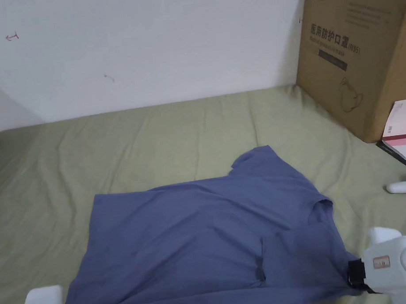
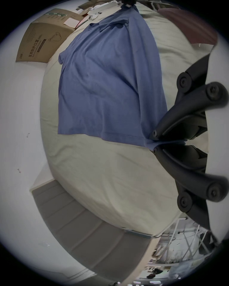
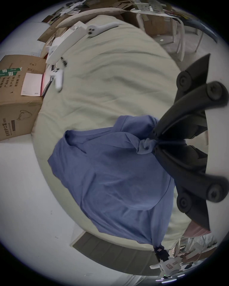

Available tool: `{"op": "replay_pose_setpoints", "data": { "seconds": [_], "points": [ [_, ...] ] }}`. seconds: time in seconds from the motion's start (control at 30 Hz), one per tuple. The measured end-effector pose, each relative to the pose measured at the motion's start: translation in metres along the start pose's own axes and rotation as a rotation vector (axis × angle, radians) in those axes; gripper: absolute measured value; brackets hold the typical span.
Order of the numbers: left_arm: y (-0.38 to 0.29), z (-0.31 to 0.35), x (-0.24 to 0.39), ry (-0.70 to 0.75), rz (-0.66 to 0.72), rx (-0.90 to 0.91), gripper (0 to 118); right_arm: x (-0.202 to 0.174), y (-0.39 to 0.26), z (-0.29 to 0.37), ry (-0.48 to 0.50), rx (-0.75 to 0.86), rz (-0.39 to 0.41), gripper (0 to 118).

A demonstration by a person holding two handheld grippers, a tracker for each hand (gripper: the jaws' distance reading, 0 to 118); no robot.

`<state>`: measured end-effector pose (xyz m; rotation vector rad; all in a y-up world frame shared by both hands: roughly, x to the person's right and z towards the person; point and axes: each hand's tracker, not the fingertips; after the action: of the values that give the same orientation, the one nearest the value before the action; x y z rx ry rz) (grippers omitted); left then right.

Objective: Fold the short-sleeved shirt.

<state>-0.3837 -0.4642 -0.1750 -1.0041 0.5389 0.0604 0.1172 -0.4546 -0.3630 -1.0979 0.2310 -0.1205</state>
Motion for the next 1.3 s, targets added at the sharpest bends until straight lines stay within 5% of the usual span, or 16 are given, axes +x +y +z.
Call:
{"op": "replay_pose_setpoints", "data": {
  "seconds": [0.23,0.3,0.37,0.4,0.47,0.53,0.57,0.6,0.63,0.83,0.87,0.93,1.0,1.23,1.27,1.3],
  "points": [
    [-0.035,0.016,-0.009,-0.040,0.053,-0.004,12,0.015,-0.014,-0.002,-0.008,0.022,-0.009,4],
    [-0.030,0.020,-0.013,-0.034,0.074,0.005,61,0.011,-0.010,-0.001,-0.020,0.026,0.017,14],
    [-0.028,0.025,-0.017,-0.094,0.112,0.026,98,0.006,-0.013,0.007,-0.040,0.052,0.036,52],
    [-0.026,0.030,-0.019,-0.112,0.120,0.034,106,0.005,-0.012,0.011,-0.036,0.055,0.040,76],
    [-0.026,0.038,-0.021,-0.145,0.118,0.043,102,0.005,-0.013,0.020,-0.004,0.086,0.030,77],
    [-0.028,0.047,-0.022,-0.221,0.107,0.059,75,0.001,-0.020,0.037,0.052,0.106,0.021,72],
    [-0.031,0.051,-0.021,-0.252,0.100,0.066,47,-0.002,-0.024,0.044,0.071,0.131,0.034,58],
    [-0.034,0.055,-0.020,-0.260,0.087,0.059,9,-0.004,-0.028,0.050,0.067,0.150,0.058,21],
    [-0.040,0.057,-0.019,-0.251,0.080,0.052,0,-0.011,-0.035,0.057,0.031,0.174,0.083,2],
    [-0.071,0.070,-0.028,-0.235,0.139,0.046,0,-0.012,-0.062,0.061,0.072,0.147,0.082,0],
    [-0.072,0.070,-0.030,-0.228,0.143,0.047,8,-0.012,-0.064,0.059,0.057,0.142,0.089,0],
    [-0.072,0.067,-0.034,-0.236,0.165,0.035,69,-0.012,-0.064,0.053,0.021,0.133,0.111,0],
    [-0.067,0.055,-0.036,-0.240,0.173,0.021,103,-0.008,-0.063,0.049,0.020,0.119,0.099,0],
    [-0.041,0.021,-0.017,-0.251,0.152,0.009,97,-0.002,-0.061,0.039,-0.005,0.090,0.093,0],
    [-0.039,0.015,-0.014,-0.270,0.155,-0.005,83,0.000,-0.061,0.037,-0.003,0.084,0.091,0],
    [-0.037,0.010,-0.012,-0.286,0.158,-0.026,38,0.001,-0.062,0.036,-0.003,0.080,0.088,0]
  ]
}}
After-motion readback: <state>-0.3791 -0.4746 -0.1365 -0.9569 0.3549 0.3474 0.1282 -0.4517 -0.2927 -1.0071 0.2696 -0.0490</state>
